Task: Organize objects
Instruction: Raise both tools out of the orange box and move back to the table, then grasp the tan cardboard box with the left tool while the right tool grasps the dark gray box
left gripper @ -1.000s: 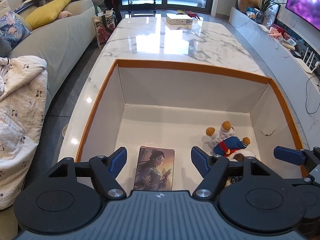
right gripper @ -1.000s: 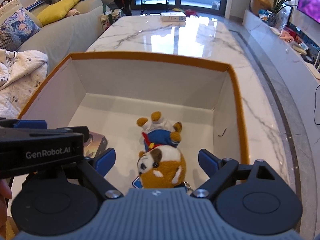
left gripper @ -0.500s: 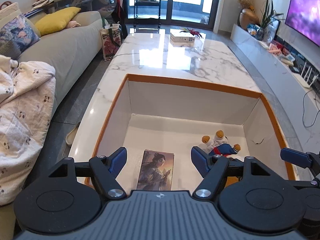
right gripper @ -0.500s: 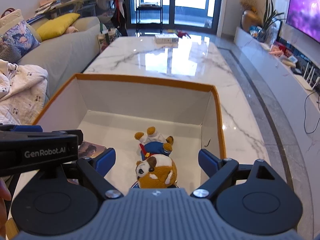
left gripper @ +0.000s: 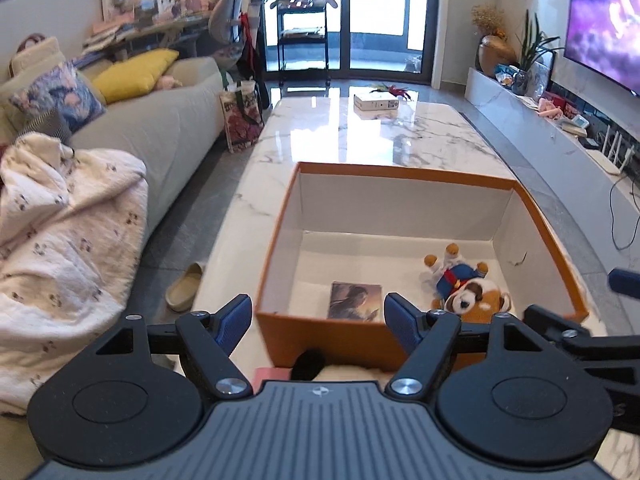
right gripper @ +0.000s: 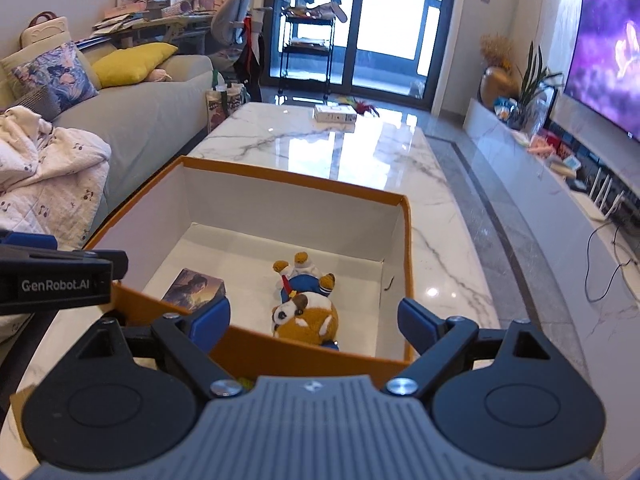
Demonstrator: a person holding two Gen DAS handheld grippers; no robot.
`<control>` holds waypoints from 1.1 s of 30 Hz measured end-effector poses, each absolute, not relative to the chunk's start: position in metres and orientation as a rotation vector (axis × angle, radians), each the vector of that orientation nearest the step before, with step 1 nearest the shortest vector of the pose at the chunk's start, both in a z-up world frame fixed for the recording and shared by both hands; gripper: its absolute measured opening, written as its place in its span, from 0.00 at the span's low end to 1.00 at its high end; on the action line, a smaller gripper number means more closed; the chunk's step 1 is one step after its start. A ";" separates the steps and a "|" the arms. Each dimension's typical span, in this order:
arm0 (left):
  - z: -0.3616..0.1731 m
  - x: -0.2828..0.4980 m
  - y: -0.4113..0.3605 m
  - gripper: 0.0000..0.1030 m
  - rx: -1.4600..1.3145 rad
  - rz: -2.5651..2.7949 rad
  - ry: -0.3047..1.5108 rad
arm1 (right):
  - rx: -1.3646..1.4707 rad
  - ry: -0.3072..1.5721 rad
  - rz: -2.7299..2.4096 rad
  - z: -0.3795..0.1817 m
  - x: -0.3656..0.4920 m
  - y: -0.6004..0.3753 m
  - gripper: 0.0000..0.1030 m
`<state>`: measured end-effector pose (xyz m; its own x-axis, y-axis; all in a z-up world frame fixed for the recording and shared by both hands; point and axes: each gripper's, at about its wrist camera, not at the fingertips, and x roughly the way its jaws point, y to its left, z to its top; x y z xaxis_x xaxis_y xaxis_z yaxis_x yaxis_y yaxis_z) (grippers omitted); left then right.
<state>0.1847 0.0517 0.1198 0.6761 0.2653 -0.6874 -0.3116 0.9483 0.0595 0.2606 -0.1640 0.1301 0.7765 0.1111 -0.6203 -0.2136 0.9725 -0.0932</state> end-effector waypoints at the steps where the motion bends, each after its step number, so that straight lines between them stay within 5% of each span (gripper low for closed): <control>1: 0.121 0.178 0.051 0.84 -0.052 0.331 0.753 | -0.166 0.650 0.177 0.131 0.253 -0.165 0.90; 16: 0.097 0.079 0.062 0.85 -0.120 0.310 0.794 | -0.121 0.676 0.283 0.106 0.144 -0.177 0.94; 33: 0.049 0.079 0.102 0.85 -0.332 0.332 0.946 | -0.128 0.749 0.359 0.076 0.107 -0.176 0.94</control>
